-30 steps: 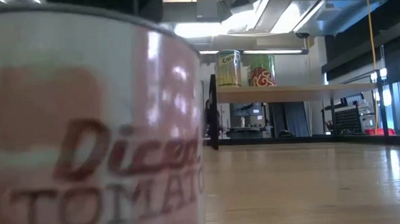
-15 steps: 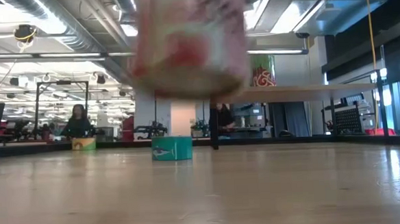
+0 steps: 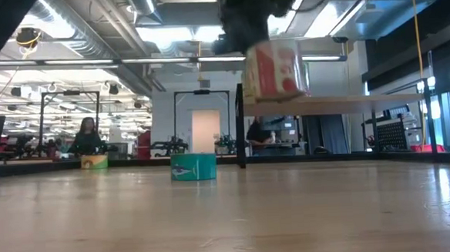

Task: Pick and place cans onto a shelf
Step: Move the white and orange can to the middle of the table

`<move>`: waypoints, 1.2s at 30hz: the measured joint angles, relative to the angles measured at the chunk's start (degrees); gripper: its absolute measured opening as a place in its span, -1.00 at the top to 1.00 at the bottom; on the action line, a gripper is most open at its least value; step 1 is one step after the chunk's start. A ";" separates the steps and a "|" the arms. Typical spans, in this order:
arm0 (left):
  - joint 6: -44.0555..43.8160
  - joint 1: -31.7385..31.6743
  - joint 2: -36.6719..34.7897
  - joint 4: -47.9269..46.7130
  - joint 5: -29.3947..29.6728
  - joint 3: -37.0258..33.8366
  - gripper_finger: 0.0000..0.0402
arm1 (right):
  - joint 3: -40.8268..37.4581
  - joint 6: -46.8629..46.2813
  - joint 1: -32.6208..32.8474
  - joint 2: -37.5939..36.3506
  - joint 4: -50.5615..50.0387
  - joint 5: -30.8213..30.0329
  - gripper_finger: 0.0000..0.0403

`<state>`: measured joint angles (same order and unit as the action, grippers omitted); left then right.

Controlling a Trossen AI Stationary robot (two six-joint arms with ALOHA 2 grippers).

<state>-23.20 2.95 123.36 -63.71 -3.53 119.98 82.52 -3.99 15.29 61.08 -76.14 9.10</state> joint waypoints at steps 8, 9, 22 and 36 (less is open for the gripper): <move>2.78 -3.14 5.27 4.56 0.14 0.02 1.00 | 0.00 0.15 0.01 -0.02 0.02 -0.68 1.00; 3.08 -3.25 5.91 4.96 0.11 0.02 1.00 | 0.00 0.09 0.00 -0.02 0.04 -0.72 1.00; 9.16 -3.44 9.56 6.72 1.76 -0.02 0.96 | 0.00 0.00 0.00 -0.04 0.28 -0.64 1.00; 8.72 -3.64 9.56 7.58 -0.39 -0.02 0.79 | 0.00 -0.24 0.00 -0.04 0.28 -0.46 0.98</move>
<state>-14.48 -0.69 132.92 -56.13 -3.92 119.96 82.52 -4.23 15.29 61.04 -75.85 8.64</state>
